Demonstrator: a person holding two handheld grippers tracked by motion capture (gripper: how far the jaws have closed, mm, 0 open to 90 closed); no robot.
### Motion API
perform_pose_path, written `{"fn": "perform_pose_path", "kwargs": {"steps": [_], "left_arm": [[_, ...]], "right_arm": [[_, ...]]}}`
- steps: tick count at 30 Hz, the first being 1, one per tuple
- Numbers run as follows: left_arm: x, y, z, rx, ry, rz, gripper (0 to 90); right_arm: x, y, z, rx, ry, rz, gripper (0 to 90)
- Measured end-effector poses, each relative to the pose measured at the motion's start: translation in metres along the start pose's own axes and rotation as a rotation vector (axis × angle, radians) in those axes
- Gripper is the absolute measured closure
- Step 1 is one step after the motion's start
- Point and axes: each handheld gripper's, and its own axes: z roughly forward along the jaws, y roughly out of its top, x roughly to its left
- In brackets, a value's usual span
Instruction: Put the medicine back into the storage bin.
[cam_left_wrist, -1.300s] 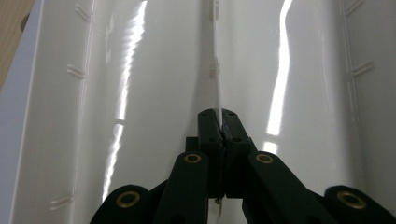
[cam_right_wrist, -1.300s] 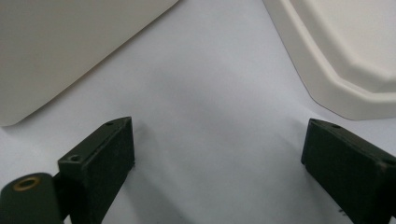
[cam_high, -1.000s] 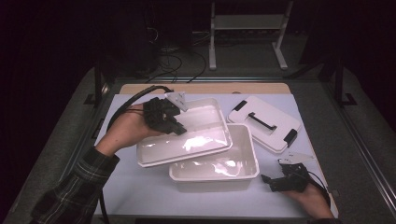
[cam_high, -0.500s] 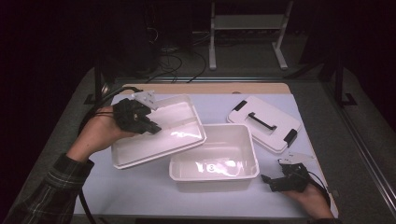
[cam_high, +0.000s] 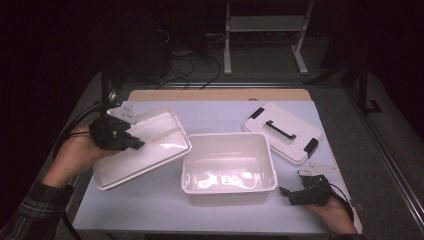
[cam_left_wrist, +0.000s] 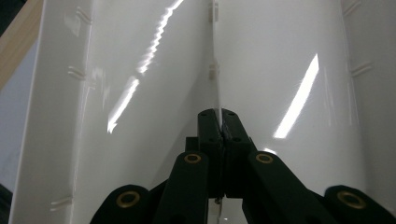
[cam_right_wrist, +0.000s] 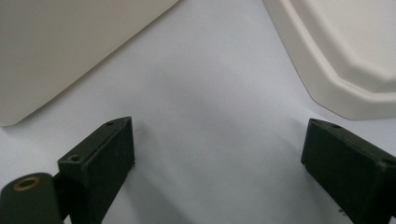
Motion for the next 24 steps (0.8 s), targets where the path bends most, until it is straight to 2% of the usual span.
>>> {"fn": "perform_pose_path", "kwargs": {"steps": [1,2,5,6,7,8,9,17,21,22,23,24], "left_arm": [[0.0,0.0,0.0,0.0,0.0,0.0,88.4],[0.003,-0.011,0.002,0.009,0.011,-0.023,88.4],[0.006,-0.026,0.007,0.016,0.02,-0.056,88.4],[0.006,-0.026,0.007,0.016,0.02,-0.056,88.4],[0.008,-0.035,0.011,0.018,0.026,-0.071,88.4],[0.008,-0.035,0.011,0.018,0.026,-0.071,88.4],[0.009,-0.043,0.016,0.019,0.034,-0.083,88.4],[0.009,-0.07,0.04,0.026,0.064,-0.122,88.4],[0.01,-0.083,0.058,0.04,0.047,-0.152,88.4],[0.01,-0.083,0.058,0.04,0.047,-0.152,88.4],[0.009,-0.088,0.067,0.045,0.04,-0.161,88.4],[0.009,-0.088,0.067,0.045,0.04,-0.161,88.4]], "right_arm": [[0.0,0.0,0.0,0.0,0.0,0.0,8.8],[0.0,0.0,0.0,0.0,0.0,0.0,8.8],[0.0,0.0,0.0,0.0,0.0,0.0,8.8],[0.0,0.0,0.0,0.0,0.0,0.0,8.8],[0.0,0.0,0.0,0.0,0.0,0.0,8.8],[0.0,0.0,0.0,0.0,0.0,0.0,8.8],[0.0,0.0,0.0,0.0,0.0,0.0,8.8],[0.0,0.0,0.0,0.0,0.0,0.0,8.8],[0.0,0.0,0.0,0.0,0.0,-0.001,8.8],[0.0,0.0,0.0,0.0,0.0,-0.001,8.8],[0.0,0.0,0.0,0.0,0.0,0.0,8.7],[0.0,0.0,0.0,0.0,0.0,0.0,8.7]]}}
